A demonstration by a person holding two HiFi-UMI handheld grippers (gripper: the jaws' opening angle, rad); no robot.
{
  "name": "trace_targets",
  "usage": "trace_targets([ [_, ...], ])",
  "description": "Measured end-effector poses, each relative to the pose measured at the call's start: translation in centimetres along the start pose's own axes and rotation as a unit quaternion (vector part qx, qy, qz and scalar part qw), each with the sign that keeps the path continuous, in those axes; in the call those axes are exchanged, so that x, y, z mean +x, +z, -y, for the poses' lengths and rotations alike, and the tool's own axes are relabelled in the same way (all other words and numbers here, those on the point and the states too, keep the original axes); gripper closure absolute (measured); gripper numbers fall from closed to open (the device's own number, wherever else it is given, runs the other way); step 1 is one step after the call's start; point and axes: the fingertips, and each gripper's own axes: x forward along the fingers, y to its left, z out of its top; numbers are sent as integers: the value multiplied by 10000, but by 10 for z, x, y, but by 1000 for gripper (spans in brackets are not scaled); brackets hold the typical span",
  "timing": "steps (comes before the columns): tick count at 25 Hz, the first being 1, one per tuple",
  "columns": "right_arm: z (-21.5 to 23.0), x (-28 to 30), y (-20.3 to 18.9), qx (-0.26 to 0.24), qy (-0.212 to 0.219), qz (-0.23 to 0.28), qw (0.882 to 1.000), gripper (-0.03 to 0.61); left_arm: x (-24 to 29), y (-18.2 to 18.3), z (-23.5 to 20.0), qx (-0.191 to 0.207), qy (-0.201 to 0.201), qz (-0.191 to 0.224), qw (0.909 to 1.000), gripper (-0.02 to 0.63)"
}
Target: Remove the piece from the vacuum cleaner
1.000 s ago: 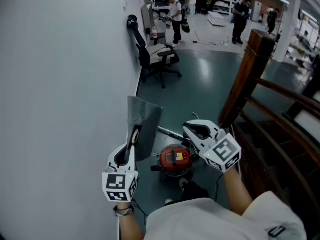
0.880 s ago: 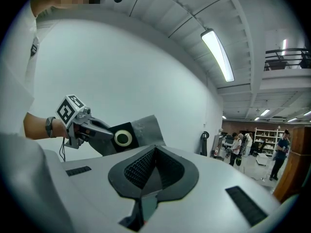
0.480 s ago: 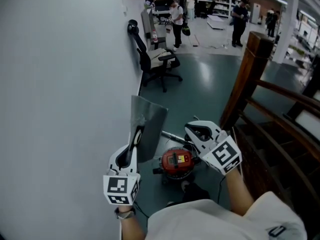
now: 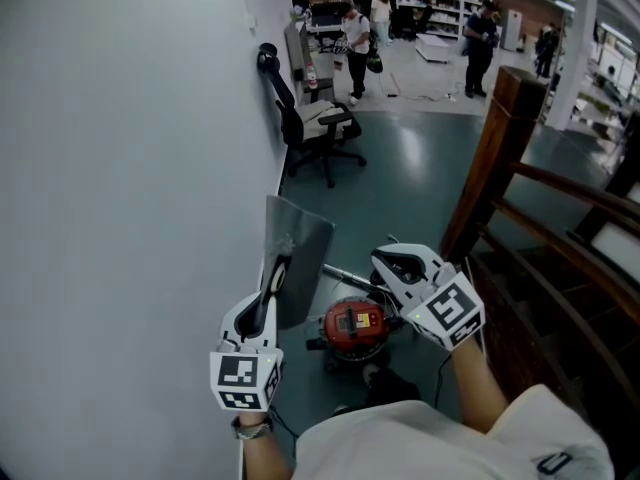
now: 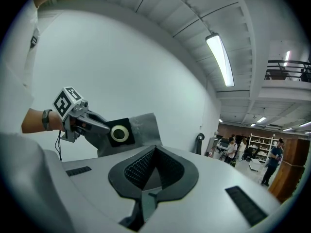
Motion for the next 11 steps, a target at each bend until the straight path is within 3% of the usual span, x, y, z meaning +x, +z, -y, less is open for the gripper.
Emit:
trace_targets([
  [11, -4, -6, -4, 60, -57, -32, 10000, 551, -4, -8, 8, -20, -71, -38, 10000, 584],
])
